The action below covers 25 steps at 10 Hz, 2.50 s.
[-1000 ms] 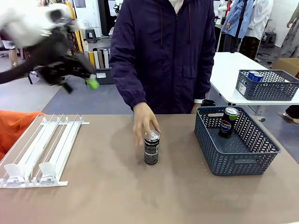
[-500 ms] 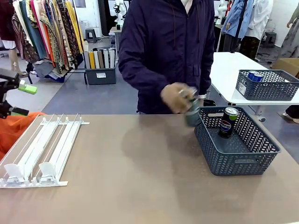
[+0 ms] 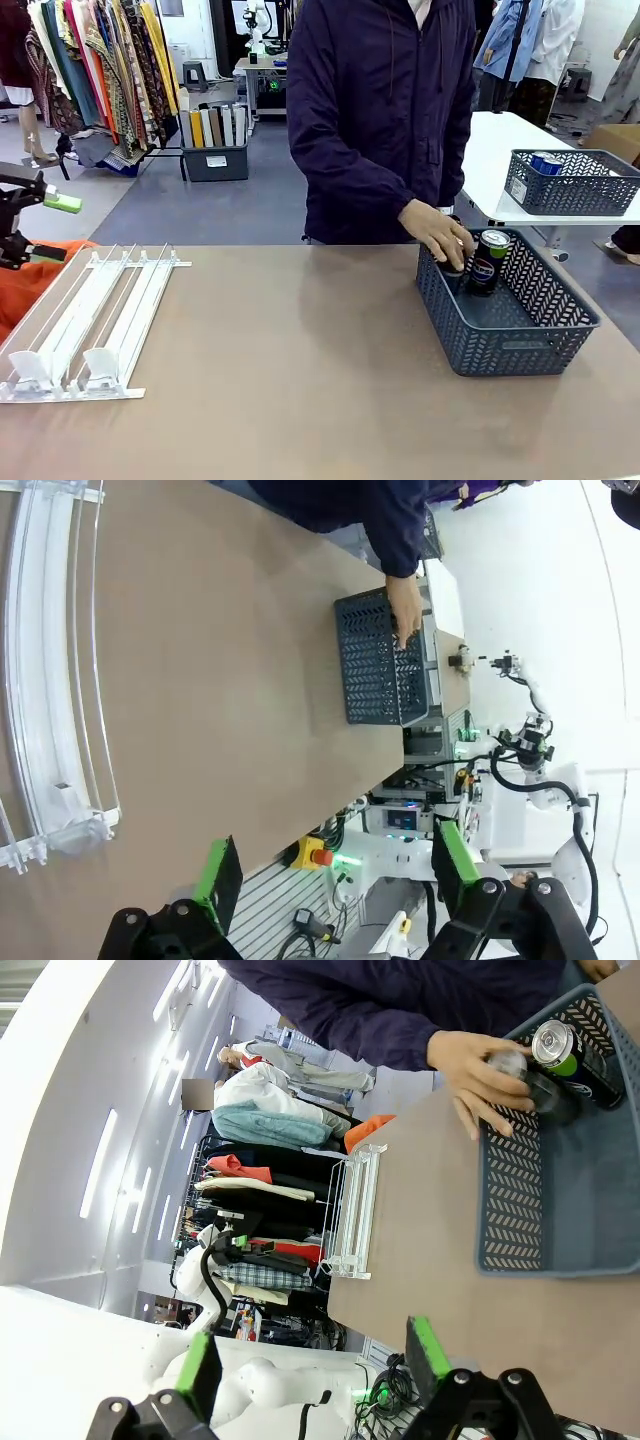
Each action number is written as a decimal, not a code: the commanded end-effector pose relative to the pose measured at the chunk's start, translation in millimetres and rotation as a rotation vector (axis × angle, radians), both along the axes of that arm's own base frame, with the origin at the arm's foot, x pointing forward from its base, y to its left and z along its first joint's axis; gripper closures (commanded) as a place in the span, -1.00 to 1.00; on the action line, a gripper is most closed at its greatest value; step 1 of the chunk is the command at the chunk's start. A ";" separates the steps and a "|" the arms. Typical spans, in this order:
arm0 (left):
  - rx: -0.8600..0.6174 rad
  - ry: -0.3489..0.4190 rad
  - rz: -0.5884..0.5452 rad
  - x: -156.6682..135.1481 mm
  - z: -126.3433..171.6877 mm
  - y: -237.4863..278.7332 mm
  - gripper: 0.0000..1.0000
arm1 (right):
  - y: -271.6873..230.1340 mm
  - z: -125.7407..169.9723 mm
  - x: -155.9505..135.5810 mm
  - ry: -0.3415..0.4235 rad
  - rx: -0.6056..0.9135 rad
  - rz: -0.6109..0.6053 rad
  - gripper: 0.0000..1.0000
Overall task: Retrieve and store the cans from the dispenser.
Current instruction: Pick up one can from the Automatic Can Dispenser and place it in the middle of the table.
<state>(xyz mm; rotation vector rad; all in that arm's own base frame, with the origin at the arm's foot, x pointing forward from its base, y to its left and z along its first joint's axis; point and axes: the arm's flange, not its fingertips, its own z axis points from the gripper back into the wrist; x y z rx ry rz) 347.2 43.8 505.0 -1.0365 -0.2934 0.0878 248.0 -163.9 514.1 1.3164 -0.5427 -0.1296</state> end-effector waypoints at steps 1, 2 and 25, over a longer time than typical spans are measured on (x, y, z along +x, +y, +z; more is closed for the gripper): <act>-0.015 -0.029 -0.007 -0.6 3.2 0.8 -1.00 | 1.0 3.8 3.4 -0.030 0.020 -0.005 -1.00; -0.015 -0.029 -0.007 -0.6 3.2 0.8 -1.00 | 1.0 3.8 3.4 -0.030 0.020 -0.005 -1.00; -0.015 -0.029 -0.007 -0.6 3.2 0.8 -1.00 | 1.0 3.8 3.4 -0.030 0.020 -0.005 -1.00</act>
